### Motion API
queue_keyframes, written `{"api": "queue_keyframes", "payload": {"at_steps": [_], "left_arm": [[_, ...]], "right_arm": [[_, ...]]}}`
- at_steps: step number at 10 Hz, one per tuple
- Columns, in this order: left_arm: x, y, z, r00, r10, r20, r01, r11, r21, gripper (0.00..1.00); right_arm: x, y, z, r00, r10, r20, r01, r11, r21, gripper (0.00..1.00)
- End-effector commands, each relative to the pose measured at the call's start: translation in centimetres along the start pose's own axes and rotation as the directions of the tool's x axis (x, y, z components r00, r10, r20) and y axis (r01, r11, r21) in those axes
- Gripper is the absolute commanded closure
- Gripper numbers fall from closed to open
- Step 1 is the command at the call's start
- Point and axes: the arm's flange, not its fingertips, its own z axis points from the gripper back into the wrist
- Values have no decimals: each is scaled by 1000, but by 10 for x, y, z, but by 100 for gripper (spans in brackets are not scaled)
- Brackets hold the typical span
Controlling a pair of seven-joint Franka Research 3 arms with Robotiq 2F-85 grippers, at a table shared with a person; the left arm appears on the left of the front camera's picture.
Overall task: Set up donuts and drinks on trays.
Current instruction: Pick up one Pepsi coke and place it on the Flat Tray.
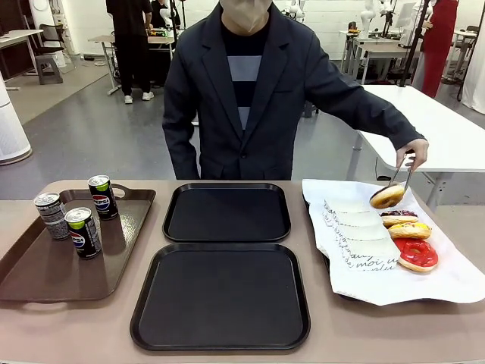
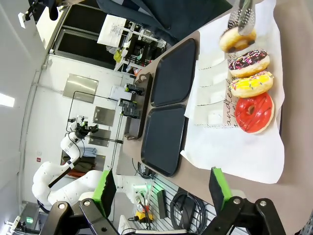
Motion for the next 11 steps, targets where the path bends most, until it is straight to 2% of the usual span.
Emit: {"api": "queue_keyframes", "payload": {"at_steps": [1, 11], "left_arm": [[1, -2, 2, 1000, -12, 10, 12, 1000, -16, 0], [1, -2, 2, 1000, -12, 10, 12, 1000, -16, 0]], "right_arm": [[4, 0, 1, 1000, 20, 21, -21, 999, 28, 0], [4, 0, 1, 1000, 20, 21, -21, 999, 28, 0]]}}
